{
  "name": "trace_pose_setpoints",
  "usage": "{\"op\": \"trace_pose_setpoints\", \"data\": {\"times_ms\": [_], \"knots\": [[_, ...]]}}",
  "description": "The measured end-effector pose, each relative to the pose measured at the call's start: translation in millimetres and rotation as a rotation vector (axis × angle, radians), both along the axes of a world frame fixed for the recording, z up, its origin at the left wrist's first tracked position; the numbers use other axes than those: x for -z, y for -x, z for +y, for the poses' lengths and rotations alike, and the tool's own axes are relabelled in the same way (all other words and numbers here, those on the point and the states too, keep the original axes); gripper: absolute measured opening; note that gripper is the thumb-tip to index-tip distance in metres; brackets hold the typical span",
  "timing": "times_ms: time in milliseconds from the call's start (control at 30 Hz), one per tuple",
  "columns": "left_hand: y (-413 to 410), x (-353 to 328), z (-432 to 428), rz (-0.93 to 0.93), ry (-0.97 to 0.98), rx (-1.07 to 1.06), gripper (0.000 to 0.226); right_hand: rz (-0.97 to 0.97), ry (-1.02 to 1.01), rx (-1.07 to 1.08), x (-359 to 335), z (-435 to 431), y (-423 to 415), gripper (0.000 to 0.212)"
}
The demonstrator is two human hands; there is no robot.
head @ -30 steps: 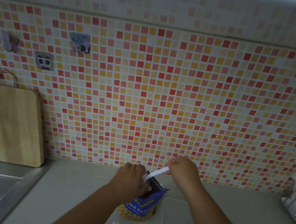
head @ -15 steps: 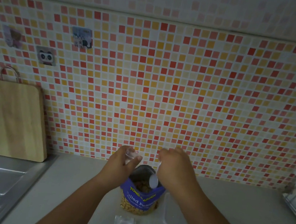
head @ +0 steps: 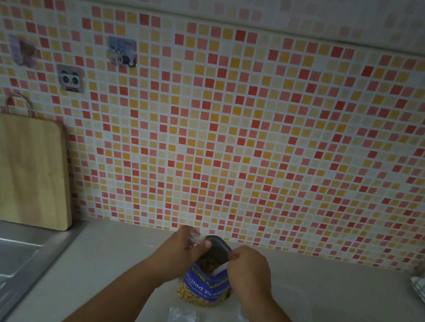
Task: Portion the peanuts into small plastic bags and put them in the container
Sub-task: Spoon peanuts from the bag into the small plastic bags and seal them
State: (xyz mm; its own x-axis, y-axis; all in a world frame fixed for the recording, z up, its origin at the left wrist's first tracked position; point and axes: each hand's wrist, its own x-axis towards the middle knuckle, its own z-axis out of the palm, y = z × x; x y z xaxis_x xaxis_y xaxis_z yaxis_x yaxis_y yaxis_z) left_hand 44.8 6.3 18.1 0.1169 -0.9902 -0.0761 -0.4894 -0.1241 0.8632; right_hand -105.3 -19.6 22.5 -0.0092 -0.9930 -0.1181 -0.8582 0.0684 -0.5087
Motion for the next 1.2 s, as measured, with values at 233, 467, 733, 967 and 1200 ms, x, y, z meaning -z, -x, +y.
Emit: {"op": "trace_pose_setpoints", "data": {"times_ms": [233, 467, 733, 967, 1200], "knots": [[-8.8, -2.9, -1.1, 0.045, -0.02, -0.023, 0.041, -0.179, -0.007, 0.02, 4.3, -10.2, 18.1, 0.028], [-23.5, -5.3, -4.9, -0.11, 0.083, -0.081, 0.04, -0.116, -0.046, -0.011, -2.8, -14.7, 36.2, 0.023], [-17.8, 1.0, -2.9, -0.524, 0.14, 0.053, 0.048, 0.17, -0.083, -0.055, -16.0, -27.9, 55.4, 0.033], [-5.5, 0.2, -7.2, -0.77, 0.176, 0.149, 0.054, 0.376, -0.17, -0.126, -43.0, -47.9, 63.2, 0.043], [6.7, -1.6, -15.0, -0.795, 0.194, 0.164, 0.053, 0.241, -0.196, -0.123, -60.6, -47.0, 44.7, 0.039]]}}
